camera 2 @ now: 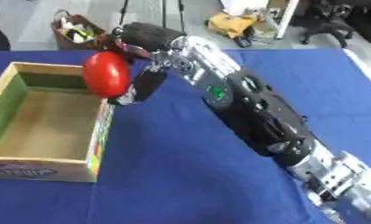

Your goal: Pick up objects on the table and place them in the box.

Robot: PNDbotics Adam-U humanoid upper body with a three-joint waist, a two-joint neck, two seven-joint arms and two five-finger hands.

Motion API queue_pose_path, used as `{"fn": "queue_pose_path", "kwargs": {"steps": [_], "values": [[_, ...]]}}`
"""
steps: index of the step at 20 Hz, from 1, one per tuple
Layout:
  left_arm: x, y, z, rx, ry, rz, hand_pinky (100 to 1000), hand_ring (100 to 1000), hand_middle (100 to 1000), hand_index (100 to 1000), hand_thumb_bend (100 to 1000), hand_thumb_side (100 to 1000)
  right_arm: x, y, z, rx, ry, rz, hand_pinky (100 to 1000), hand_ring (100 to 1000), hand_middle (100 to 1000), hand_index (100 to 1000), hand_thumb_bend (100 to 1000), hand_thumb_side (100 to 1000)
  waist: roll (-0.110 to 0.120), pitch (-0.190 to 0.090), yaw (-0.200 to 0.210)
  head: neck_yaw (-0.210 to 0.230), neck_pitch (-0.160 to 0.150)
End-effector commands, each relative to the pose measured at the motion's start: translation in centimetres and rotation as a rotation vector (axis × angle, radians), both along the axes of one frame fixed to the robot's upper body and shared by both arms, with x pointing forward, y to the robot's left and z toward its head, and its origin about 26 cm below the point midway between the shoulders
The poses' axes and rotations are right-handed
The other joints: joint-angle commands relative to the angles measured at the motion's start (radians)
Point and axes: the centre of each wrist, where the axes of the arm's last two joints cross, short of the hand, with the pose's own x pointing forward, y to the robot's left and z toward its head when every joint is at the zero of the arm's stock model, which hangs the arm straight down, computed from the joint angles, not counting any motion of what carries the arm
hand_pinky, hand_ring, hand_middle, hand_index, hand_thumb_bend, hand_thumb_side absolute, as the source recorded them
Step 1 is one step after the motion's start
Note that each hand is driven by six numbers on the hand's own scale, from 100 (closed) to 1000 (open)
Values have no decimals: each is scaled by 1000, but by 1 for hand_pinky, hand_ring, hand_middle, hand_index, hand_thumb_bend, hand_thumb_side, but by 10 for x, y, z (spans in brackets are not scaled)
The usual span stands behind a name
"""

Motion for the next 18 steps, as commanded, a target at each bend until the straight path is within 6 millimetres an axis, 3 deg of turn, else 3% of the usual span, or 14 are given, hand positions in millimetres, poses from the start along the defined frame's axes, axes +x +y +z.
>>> {"fn": "queue_pose_path", "kwargs": {"steps": [1, 18], "values": [[-3, -2, 10, 11, -42, -14, 176, 463, 544, 670, 100, 873, -3, 3, 11, 47, -18, 56, 175, 465, 393, 318, 100, 384, 2, -19, 4, -6, -14], [-1, -16, 20, 2, -85, -72, 187, 463, 542, 676, 100, 865, 8, 7, 7, 220, -7, 106, 156, 447, 371, 321, 100, 331, -19, -21, 64, -68, -14]]}}
